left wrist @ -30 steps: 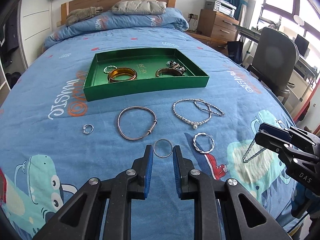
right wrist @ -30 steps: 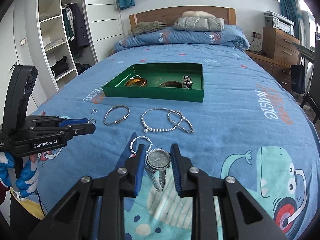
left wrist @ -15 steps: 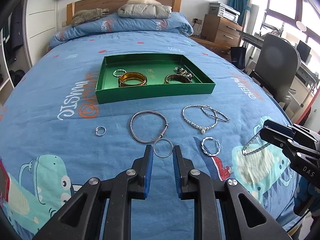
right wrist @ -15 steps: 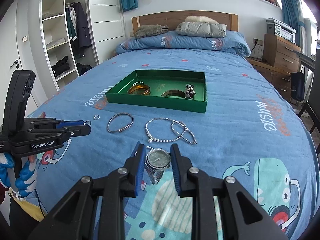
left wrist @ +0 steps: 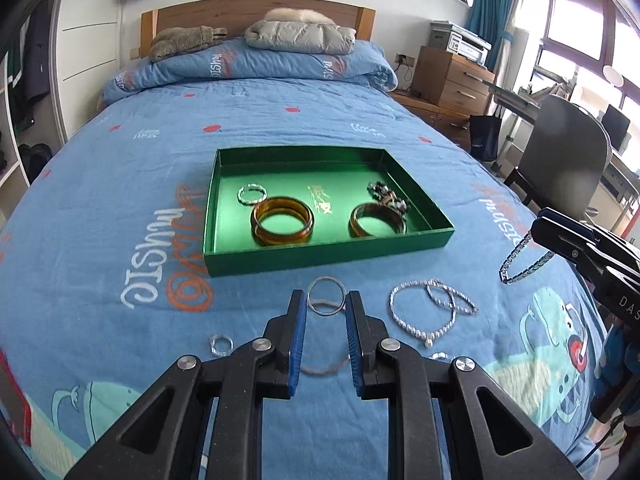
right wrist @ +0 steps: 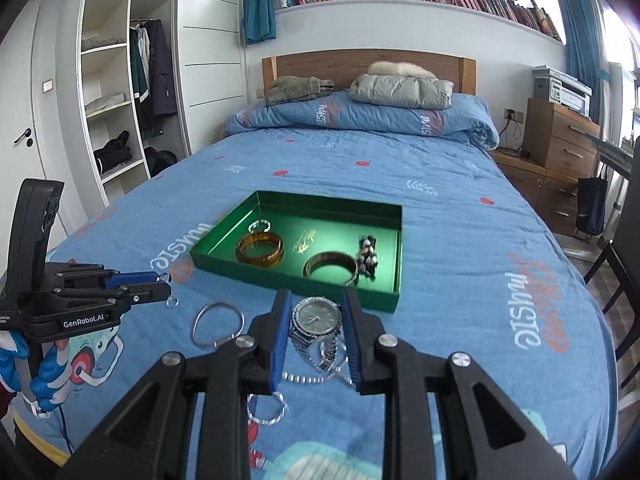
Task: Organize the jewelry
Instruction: 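Carry the ring and wristwatch into the green tray and release both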
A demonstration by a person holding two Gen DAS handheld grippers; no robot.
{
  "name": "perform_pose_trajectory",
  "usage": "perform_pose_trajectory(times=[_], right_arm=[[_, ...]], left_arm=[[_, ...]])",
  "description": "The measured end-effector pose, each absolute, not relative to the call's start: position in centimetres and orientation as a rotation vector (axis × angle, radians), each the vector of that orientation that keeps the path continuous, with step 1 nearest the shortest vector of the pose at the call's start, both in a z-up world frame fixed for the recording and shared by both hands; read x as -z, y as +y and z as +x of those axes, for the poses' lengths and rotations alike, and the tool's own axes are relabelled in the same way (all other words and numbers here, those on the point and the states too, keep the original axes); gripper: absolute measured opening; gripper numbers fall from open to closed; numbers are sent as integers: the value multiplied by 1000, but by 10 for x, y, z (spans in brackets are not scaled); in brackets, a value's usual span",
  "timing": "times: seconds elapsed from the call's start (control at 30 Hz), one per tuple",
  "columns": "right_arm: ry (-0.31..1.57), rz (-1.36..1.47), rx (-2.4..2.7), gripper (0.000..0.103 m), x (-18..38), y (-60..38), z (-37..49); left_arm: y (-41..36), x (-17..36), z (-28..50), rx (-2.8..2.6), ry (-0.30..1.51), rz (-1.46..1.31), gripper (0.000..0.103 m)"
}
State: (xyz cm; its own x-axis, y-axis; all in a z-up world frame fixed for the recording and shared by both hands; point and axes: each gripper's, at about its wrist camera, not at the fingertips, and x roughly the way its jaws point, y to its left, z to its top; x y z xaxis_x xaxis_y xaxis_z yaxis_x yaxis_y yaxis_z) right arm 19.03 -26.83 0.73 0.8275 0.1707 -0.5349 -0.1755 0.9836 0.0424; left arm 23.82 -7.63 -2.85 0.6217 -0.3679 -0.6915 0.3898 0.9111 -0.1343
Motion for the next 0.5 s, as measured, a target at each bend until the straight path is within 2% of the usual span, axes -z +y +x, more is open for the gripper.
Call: perform_pose_trajectory(times=[0.27, 0.5], right_arm=[[538, -9, -192, 23, -20, -255, 299], [656, 29, -181, 23, 32, -255, 390]], left_arm=[[-102, 9, 347, 393, 779, 23, 20], [-133, 40, 435, 345, 866, 44, 20]])
